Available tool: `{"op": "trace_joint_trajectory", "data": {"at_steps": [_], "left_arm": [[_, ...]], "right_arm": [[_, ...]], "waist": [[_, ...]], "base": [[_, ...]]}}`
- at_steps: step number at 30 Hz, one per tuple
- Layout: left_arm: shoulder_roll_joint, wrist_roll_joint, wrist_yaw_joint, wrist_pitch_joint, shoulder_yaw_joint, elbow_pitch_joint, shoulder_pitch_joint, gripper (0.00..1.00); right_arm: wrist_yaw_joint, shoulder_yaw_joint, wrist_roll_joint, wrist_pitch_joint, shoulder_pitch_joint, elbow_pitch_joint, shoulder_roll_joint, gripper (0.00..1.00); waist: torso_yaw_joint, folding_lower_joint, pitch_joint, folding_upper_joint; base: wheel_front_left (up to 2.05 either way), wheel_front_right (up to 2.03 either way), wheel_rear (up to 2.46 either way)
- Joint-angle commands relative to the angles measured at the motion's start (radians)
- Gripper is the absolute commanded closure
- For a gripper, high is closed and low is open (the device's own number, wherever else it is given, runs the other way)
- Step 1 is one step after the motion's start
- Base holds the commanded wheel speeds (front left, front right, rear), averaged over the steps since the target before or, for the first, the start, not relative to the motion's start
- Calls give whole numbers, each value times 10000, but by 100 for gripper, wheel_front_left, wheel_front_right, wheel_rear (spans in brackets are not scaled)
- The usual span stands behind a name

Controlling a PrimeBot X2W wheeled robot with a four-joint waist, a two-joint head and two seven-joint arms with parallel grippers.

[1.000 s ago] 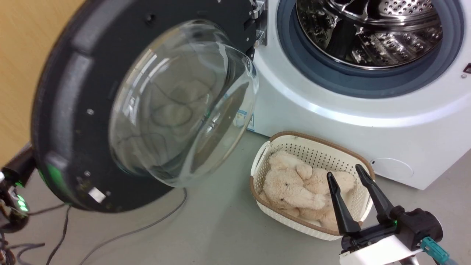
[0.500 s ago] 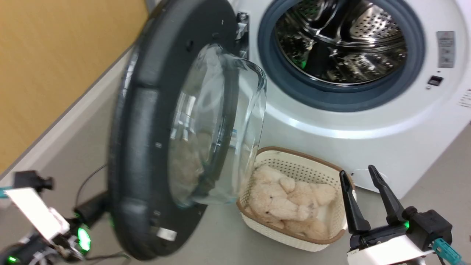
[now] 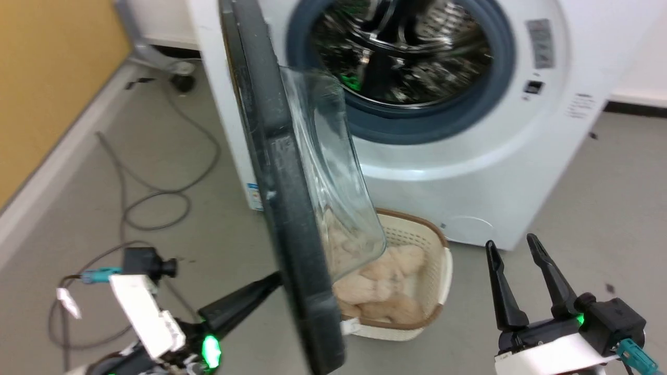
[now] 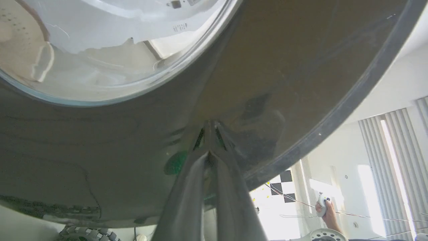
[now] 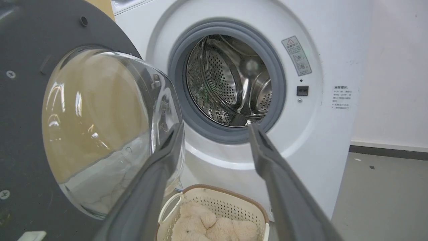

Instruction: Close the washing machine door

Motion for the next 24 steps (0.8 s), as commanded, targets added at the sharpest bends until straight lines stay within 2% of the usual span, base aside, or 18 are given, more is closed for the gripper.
{"op": "trace_joint_trajectory", "data": {"at_steps": [1, 10, 17, 24], "left_arm": [[-49, -430, -152, -607, -655, 122, 87, 100], [-53, -971, -740, -2426, -2149, 1051, -548, 100], [-54, -1001, -1068, -4233, -2623, 1927, -1689, 100], [-54, -639, -1165, -5841, -2759, 2963, -2865, 100]], "right_arm": [[8, -13, -87, -42, -77, -70, 32, 0], [8, -62, -134, -42, -254, -200, 41, 0], [8, -48, 34, -42, -367, -329, 48, 0], [8, -7, 268, -42, -432, -379, 49, 0]], "waist": [[-794, 1, 341, 0], [-2490, 1, 916, 0], [-3854, 1, 1463, 0], [-4582, 1, 1794, 0]], "base": [[0, 0, 0], [0, 0, 0], [0, 0, 0], [0, 0, 0]]}}
